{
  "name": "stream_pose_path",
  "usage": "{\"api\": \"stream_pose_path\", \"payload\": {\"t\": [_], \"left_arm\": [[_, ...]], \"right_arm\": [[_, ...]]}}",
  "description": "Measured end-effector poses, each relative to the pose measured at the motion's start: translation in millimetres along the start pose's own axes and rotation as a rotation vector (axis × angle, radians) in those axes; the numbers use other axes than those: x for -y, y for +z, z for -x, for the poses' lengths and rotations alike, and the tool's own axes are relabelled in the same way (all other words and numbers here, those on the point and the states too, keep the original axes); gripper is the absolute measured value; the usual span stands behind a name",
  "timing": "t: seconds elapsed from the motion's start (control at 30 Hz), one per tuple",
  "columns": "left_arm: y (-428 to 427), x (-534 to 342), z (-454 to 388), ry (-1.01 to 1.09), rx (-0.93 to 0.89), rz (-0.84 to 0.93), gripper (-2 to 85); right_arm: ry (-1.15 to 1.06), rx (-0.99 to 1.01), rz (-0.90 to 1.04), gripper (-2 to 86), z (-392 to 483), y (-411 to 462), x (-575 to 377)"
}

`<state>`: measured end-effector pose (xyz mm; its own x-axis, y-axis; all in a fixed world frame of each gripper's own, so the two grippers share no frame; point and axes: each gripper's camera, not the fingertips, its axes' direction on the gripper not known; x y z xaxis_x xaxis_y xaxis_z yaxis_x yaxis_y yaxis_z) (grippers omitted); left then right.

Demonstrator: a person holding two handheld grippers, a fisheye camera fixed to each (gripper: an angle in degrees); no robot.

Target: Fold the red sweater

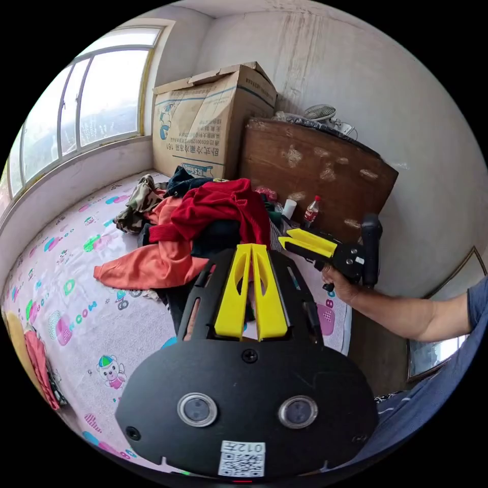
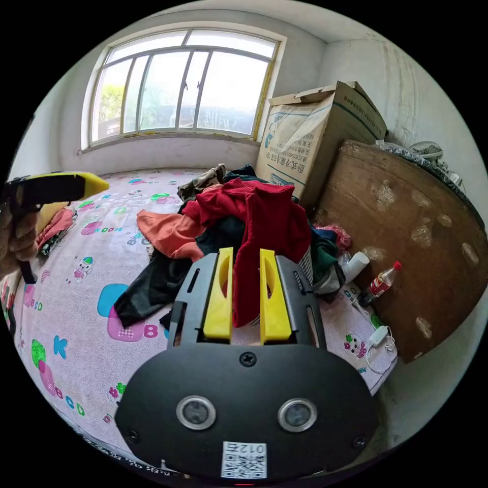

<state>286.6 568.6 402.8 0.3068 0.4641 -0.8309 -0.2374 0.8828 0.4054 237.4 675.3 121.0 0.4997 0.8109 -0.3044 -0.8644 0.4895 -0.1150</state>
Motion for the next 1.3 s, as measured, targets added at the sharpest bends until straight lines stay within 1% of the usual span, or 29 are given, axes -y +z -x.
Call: {"api": "stream_pose_path", "payload": {"t": [0.03,0.1,0.13,0.17,0.23,0.3,0.33,0.4,0.53,0.57,0.6,0.63,0.67,0.7,0.73,0.8,0.93,0.97,1.0,1.07,1.17,1.23,1.3], "left_arm": [[18.1,11.6,-3.9,-0.002,0.008,0.019,0.3],[85.8,56.7,-18.4,0.026,0.034,0.076,0.7],[101.3,67.1,-21.8,0.04,0.035,0.092,0.9],[134.1,89.0,-28.9,0.07,0.036,0.137,1.4],[179.1,119.2,-42.1,0.127,0.068,0.186,2.4],[235.0,154.1,-62.7,0.211,0.115,0.248,3.9],[249.0,161.9,-67.8,0.232,0.114,0.27,4.3],[301.1,188.4,-89.3,0.316,0.115,0.341,5.6],[375.3,219.6,-121.8,0.412,0.089,0.468,7.6],[396.8,228.6,-133.8,0.457,0.098,0.49,7.9],[416.3,236.2,-148.6,0.545,0.163,0.507,8.1],[425.0,238.7,-157.5,0.613,0.208,0.511,8.2],[438.8,239.7,-176.5,0.785,0.281,0.493,8.3],[451.3,236.7,-194.1,0.971,0.301,0.496,8.5],[458.9,235.2,-201.1,1.049,0.307,0.518,8.7],[492.1,233.6,-218.6,1.26,0.357,0.62,9.3],[525.7,240.2,-239.9,1.407,0.336,0.611,10.1],[537.5,240.6,-245.7,1.449,0.328,0.624,10.5],[549.9,238.5,-250.8,1.495,0.328,0.644,10.8],[567.2,231.2,-258.1,1.582,0.347,0.672,11.1],[589.3,220.0,-267.9,1.696,0.383,0.707,11.4],[595.5,219.3,-274.7,1.718,0.371,0.696,10.8],[602.3,219.2,-280.4,1.736,0.35,0.724,8.9]], "right_arm": [[-0.001,0.006,0.009,10.2,-6.1,4.0,1.9],[0.002,0.033,0.025,12.4,-24.4,17.1,8.8],[0.0,0.031,0.027,12.4,-27.5,20.2,10.6],[-0.017,0.017,0.038,12.5,-32.8,27.5,14.7],[-0.04,-0.017,0.065,11.6,-42.1,38.7,21.1],[-0.081,-0.057,0.104,7.3,-57.2,46.8,27.1],[-0.083,-0.067,0.097,5.9,-62.3,45.0,27.7],[-0.11,-0.013,0.029,3.3,-85.6,25.5,27.2],[-0.119,0.018,-0.018,2.3,-122.0,2.0,28.9],[-0.117,0.028,-0.029,2.2,-133.9,-4.4,31.1],[-0.11,0.039,-0.035,2.1,-146.5,-10.2,33.9],[-0.105,0.044,-0.037,2.1,-153.1,-12.9,35.2],[-0.101,0.057,-0.042,2.0,-166.0,-18.3,37.4],[-0.095,0.084,-0.052,1.9,-179.6,-24.0,39.0],[-0.092,0.101,-0.058,1.9,-186.4,-26.8,39.5],[-0.117,0.176,-0.112,1.8,-213.9,-41.0,39.3],[-0.167,0.264,-0.132,1.8,-261.3,-59.3,40.6],[-0.169,0.323,-0.116,1.8,-280.3,-63.8,42.6],[-0.155,0.386,-0.1,1.8,-299.9,-67.8,44.8],[-0.119,0.441,-0.089,1.8,-326.4,-74.0,47.9],[-0.089,0.456,-0.079,1.8,-354.3,-84.0,57.1],[-0.084,0.467,-0.077,1.8,-361.4,-89.4,63.6],[-0.063,0.496,-0.071,1.8,-366.3,-94.4,71.0]]}}
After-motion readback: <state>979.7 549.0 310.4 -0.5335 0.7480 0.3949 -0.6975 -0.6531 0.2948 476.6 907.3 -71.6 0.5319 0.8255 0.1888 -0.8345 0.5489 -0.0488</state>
